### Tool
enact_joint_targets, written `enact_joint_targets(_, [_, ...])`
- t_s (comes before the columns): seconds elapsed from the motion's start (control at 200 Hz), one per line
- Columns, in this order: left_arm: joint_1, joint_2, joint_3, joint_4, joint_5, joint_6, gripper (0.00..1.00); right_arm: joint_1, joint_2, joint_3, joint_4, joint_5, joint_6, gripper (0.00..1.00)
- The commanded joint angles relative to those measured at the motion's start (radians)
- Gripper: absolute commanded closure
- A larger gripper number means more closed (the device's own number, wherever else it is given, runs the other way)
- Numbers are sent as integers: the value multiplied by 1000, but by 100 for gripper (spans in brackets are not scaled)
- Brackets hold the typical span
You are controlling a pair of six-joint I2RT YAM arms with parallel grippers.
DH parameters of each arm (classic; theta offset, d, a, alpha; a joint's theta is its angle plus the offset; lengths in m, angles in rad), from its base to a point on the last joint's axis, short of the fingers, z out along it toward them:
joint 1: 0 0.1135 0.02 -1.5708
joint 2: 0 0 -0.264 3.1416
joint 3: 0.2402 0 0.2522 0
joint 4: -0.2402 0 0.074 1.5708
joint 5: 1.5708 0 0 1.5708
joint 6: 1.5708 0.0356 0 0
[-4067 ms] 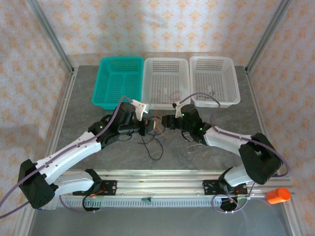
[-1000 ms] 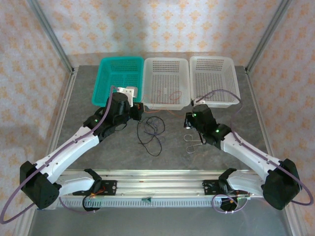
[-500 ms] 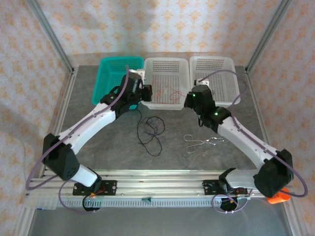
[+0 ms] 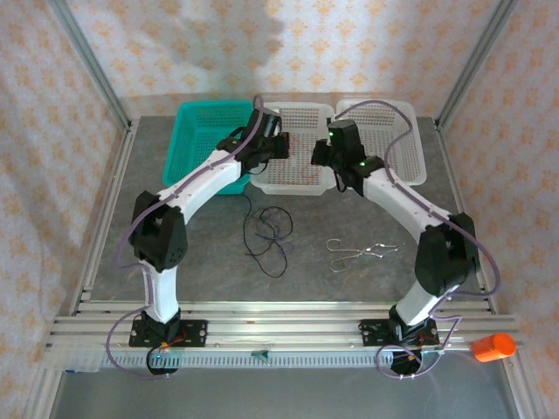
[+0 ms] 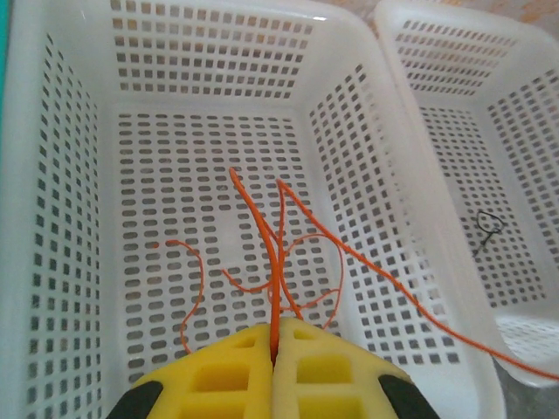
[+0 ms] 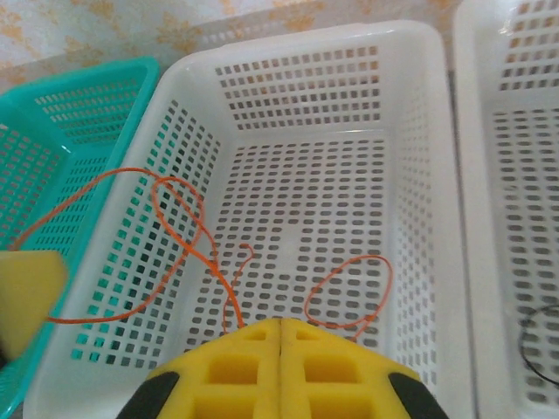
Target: Untangle the cables
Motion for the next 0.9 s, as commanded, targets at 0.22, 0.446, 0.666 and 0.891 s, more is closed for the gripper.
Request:
enact_joint_targets(0.22, [24, 230, 248, -131, -72, -35, 100, -10, 247, 206, -12, -48, 1, 100])
enact_joint_targets(0.446, [29, 301, 338, -169, -80, -40, 100, -10, 338, 298, -39, -66, 11, 97])
enact_joint_targets(0.666, [32, 295, 339, -172, -83, -33, 86, -9, 349, 306, -42, -73, 11, 78])
enact_joint_targets(0.891, [31, 246, 307, -152, -73, -30, 64, -10, 295, 269, -17, -66, 2, 62])
